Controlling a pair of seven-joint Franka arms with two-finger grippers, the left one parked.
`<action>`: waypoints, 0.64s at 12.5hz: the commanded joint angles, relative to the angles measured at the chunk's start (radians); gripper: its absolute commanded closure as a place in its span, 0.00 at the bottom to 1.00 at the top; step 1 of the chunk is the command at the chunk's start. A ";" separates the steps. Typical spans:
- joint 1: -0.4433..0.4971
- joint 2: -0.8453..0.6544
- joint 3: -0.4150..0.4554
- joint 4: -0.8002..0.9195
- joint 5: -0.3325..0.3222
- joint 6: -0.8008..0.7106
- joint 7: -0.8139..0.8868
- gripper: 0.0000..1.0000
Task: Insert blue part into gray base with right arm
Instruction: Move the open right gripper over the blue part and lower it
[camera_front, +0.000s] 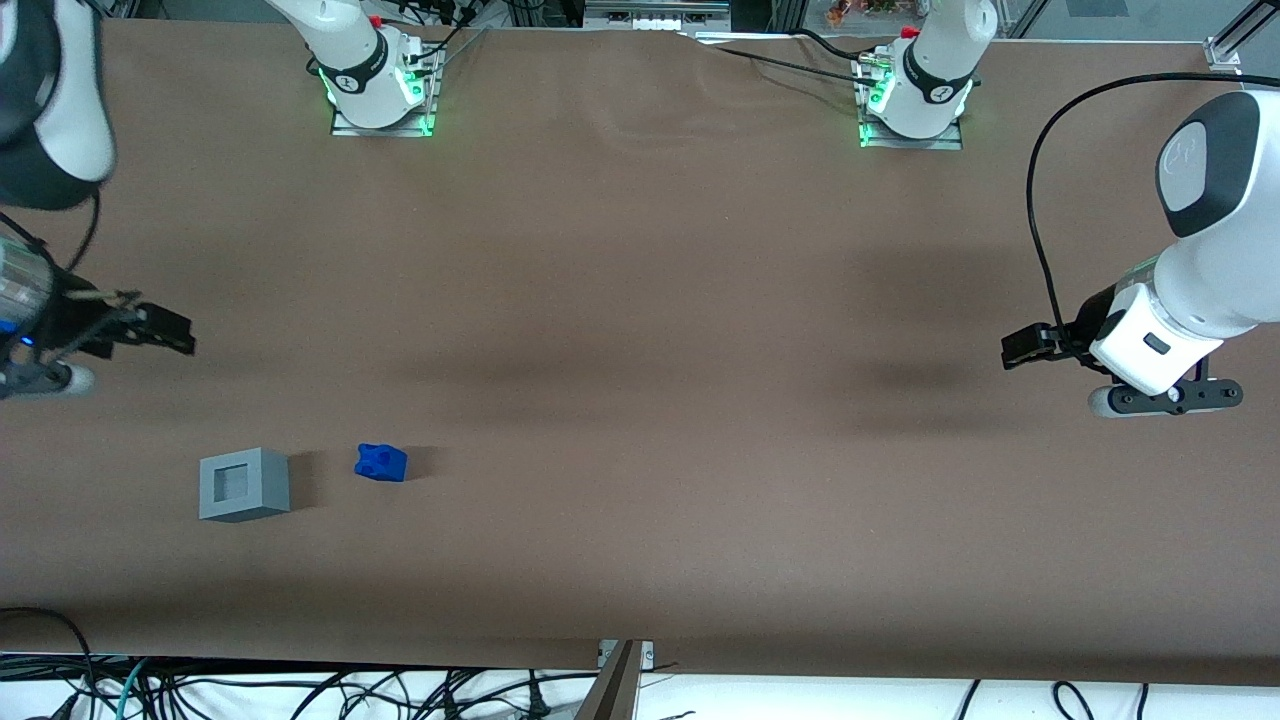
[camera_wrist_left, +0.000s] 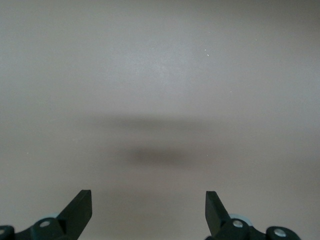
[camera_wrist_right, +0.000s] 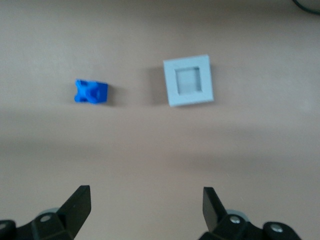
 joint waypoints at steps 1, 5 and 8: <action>0.074 0.078 0.001 0.004 0.008 0.117 0.133 0.01; 0.125 0.239 0.019 0.005 0.046 0.341 0.238 0.01; 0.125 0.314 0.030 0.005 0.097 0.410 0.253 0.01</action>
